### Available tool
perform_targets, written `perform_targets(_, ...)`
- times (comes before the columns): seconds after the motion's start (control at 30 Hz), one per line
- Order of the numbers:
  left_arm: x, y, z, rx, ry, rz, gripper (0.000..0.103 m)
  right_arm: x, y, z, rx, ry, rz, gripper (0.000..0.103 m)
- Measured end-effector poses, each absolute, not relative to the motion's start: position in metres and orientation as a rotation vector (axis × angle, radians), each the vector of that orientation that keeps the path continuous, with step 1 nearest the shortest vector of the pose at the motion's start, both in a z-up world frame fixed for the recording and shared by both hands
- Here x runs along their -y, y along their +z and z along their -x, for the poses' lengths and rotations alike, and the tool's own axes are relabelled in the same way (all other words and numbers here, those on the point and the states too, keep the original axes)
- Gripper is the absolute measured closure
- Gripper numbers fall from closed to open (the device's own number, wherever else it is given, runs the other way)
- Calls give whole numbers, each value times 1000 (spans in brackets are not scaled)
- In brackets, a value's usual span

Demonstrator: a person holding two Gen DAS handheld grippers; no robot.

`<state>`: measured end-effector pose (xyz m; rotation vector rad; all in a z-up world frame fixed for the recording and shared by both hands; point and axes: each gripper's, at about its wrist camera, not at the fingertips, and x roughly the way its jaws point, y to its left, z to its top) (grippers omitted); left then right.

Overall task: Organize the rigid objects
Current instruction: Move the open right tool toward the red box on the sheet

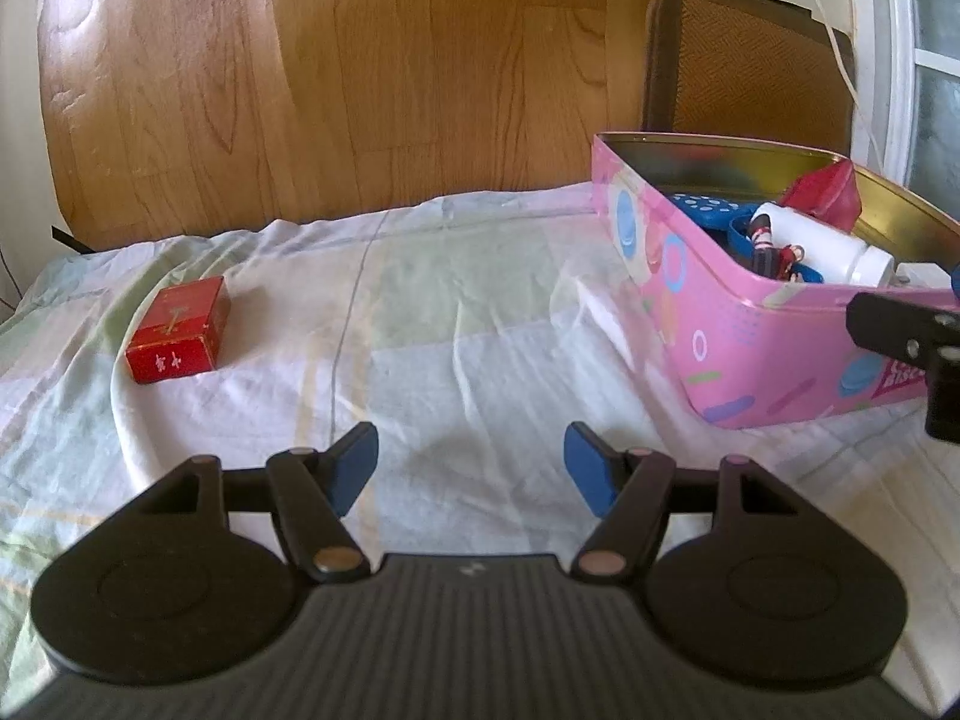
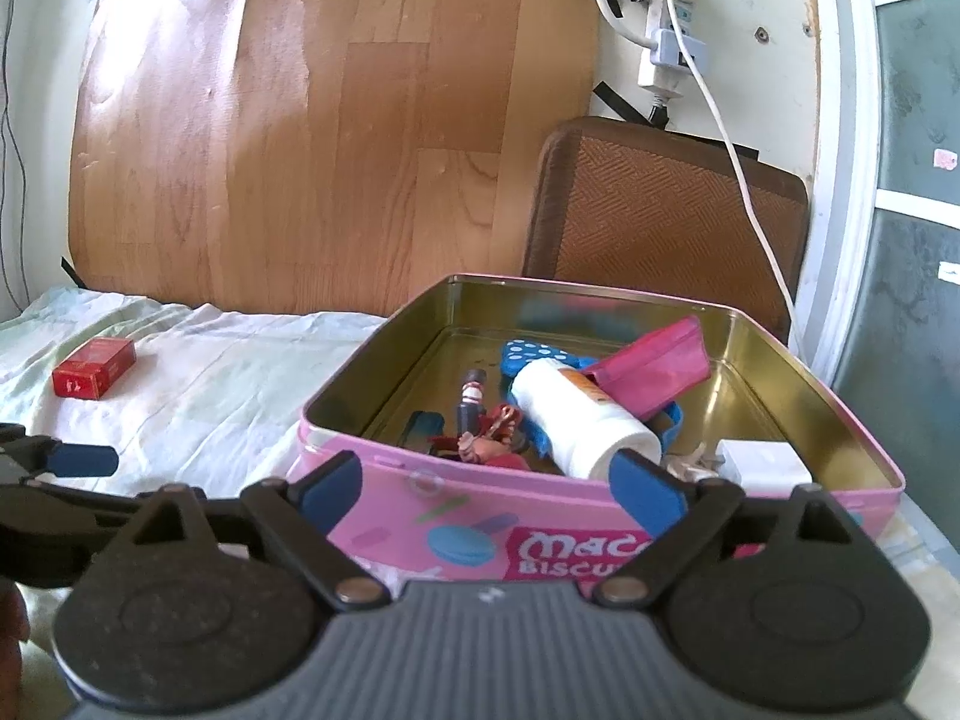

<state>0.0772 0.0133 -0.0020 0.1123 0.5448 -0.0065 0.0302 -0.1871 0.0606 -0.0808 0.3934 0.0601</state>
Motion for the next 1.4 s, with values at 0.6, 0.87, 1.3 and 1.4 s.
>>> perform_targets(0.6,-11,-4,-79,-560,-8,-140,31,184,64,-18,-382,82,62,11)
perform_targets(0.87,-10,-4,-78,-556,-6,-152,29,184,65,-14,-381,90,58,11)
perform_targets(1.3,-8,-4,-75,-549,-6,-152,26,180,64,-10,-384,97,60,10)
perform_targets(1.4,-7,-4,-75,-549,-4,-152,26,179,64,-10,-382,103,57,10)
